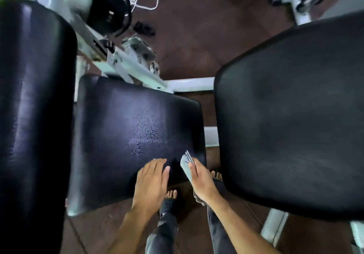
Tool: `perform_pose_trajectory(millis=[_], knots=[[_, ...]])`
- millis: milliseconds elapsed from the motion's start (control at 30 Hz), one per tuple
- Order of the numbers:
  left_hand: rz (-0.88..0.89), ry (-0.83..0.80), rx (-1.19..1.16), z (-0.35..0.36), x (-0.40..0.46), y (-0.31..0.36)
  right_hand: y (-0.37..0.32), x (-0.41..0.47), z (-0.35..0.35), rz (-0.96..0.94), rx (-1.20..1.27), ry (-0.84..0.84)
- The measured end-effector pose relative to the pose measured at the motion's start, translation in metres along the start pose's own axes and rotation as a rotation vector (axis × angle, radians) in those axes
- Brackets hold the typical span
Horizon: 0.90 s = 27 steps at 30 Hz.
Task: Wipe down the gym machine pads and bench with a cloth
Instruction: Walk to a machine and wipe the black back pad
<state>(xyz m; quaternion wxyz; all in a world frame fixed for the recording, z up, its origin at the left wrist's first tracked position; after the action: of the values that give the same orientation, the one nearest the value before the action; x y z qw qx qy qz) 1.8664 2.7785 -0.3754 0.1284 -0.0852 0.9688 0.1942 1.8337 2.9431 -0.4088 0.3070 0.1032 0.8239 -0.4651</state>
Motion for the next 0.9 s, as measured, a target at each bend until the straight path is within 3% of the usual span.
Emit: perform_pose_trajectory(millis=[167,333,433,567,733,800,900], knots=[[-0.052,0.209,-0.070,0.017,0.020,-0.044,0.005,0.050,0.013,-0.064,0.096,0.041],[-0.078,0.470,0.081,-0.001,0.033,-0.100,-0.010,0.091,0.048,-0.252,0.132,0.134],[-0.088,0.524,0.146,-0.014,0.042,-0.129,-0.029,0.116,0.086,-0.382,0.107,0.156],[-0.149,0.517,0.161,-0.013,0.045,-0.159,-0.048,0.115,0.135,-0.613,-0.185,0.171],[-0.129,0.470,0.276,-0.001,0.041,-0.167,0.018,0.063,0.134,-0.841,-0.631,0.008],[-0.141,0.467,0.288,0.000,0.041,-0.166,0.037,0.075,0.112,-0.858,-0.765,0.034],[-0.147,0.464,0.301,0.001,0.043,-0.164,0.028,0.122,0.087,-0.685,-0.806,0.131]])
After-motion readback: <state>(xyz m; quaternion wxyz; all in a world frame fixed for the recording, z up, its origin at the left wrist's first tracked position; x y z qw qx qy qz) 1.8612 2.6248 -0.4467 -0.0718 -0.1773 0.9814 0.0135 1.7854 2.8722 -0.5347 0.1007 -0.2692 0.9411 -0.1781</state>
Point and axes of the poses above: each hand's wrist, its own x-axis towards the middle knuckle, its own z-axis out of the palm, y = z × x, the point moved 3 cm from there along x, towards the middle knuckle, and after that the axes turned 4 degrees about y, right-handed, at the moved point
